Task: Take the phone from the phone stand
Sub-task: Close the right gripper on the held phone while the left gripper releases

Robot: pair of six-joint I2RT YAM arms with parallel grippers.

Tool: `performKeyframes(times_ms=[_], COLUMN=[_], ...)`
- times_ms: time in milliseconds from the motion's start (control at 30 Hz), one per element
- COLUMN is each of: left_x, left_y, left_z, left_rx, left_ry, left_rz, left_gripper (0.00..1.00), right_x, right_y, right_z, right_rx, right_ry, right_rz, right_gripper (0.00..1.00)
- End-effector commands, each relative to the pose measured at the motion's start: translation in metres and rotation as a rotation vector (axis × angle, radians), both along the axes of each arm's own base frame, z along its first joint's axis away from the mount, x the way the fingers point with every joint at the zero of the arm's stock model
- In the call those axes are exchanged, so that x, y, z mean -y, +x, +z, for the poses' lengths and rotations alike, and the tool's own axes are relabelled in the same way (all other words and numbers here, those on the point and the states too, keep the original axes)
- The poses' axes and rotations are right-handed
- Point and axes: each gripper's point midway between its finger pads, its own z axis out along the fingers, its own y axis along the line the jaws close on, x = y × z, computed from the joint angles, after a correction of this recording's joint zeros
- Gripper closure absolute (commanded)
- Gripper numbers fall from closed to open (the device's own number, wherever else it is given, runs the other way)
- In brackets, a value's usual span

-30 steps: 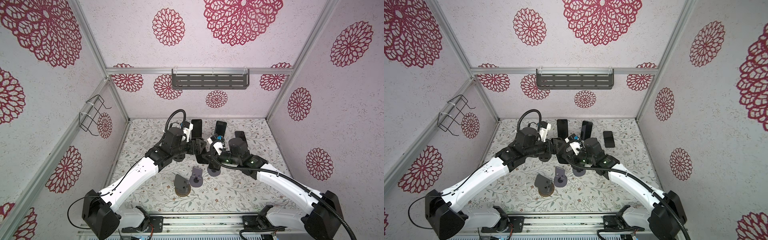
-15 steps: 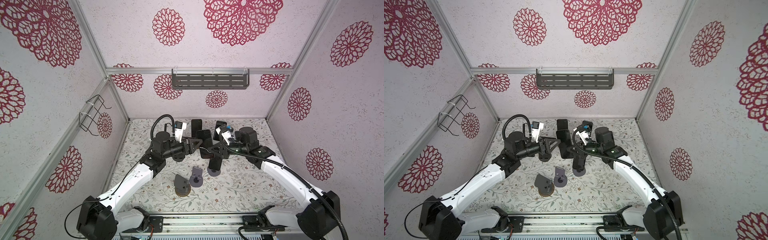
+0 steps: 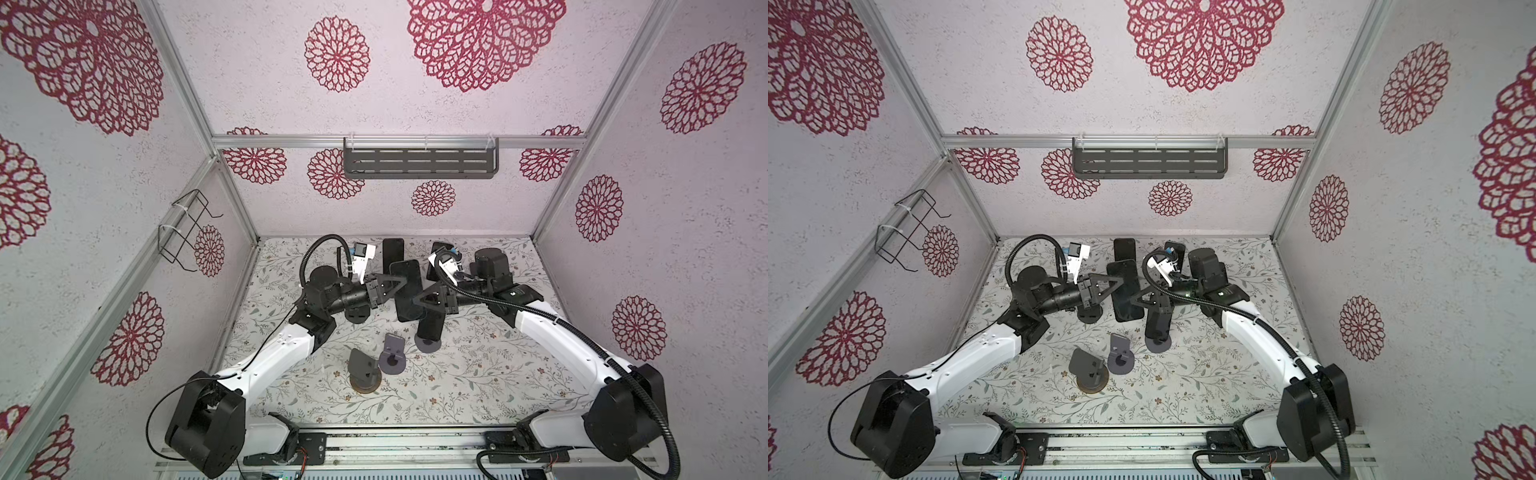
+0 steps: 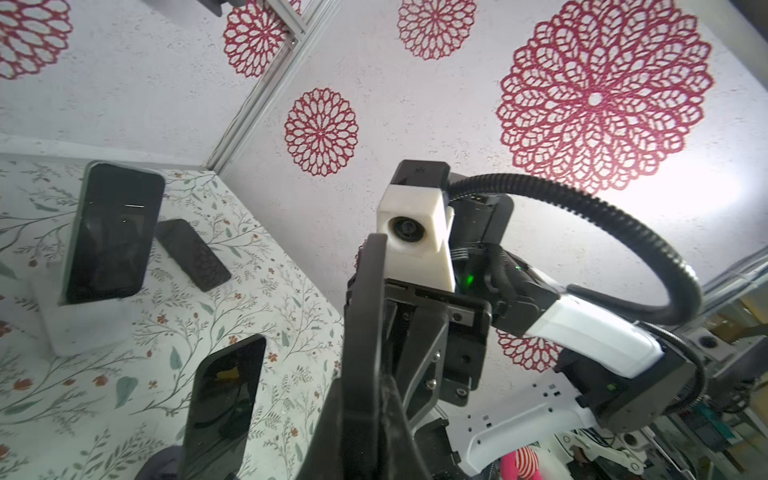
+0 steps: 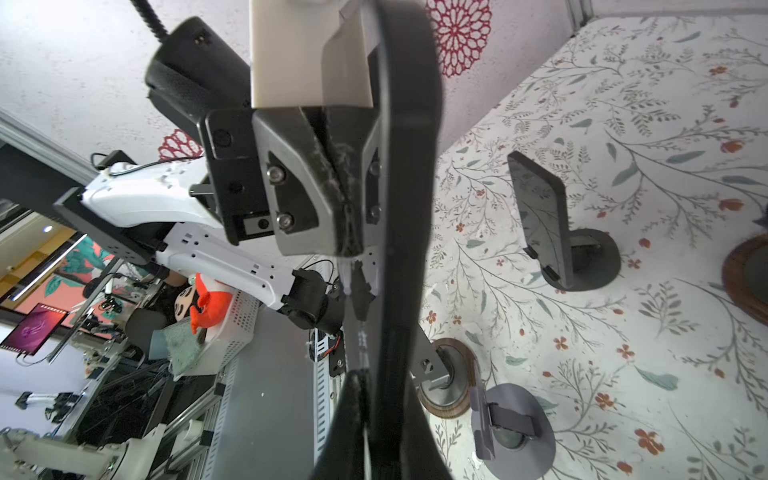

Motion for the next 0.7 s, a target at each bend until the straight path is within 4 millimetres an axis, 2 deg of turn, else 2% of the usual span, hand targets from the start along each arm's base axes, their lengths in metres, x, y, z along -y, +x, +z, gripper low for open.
performKeyframes(times_ms=[0, 133, 267, 333, 400, 500, 667], left_x=[0.004, 0.002, -0.005, -0.01, -0.016, -0.021, -0.01], left_y=[0.002, 0.007, 0.012, 0.017, 0.023, 0.032, 0.034], left_z=[0.002, -0.001, -0.002, -0.005, -0.008, -0.011, -0.009], left_rx=[-0.011, -0.025, -0.022, -0.027, -0.036, -0.053, -0.052], left_ry=[0.001, 0.016, 0.035, 0.056, 0.071, 0.083, 0.084], left_rz=[0.024, 0.051, 0.109, 0.16, 0.218, 0.278, 0.27], left_gripper=[0.98, 0.98, 0.98, 0.99, 1.0, 1.0, 1.0], right_x=[-0.008, 0.003, 0.028, 0.037, 0.04, 0.03, 0.013], right_y=[0.011, 0.03, 0.054, 0.057, 0.056, 0.048, 0.043], right_z=[0.005, 0.002, 0.001, 0.001, 0.0, -0.001, -0.003], right_rx=[0.091, 0.112, 0.164, 0.176, 0.168, 0.183, 0.192], right_ry=[-0.036, -0.116, -0.254, -0.339, -0.412, -0.452, -0.432], right_rz=[-0.026, -0.111, -0.334, -0.467, -0.567, -0.598, -0.621], right_gripper=[0.69, 0.3, 0.12, 0.03, 0.01, 0.01, 0.01])
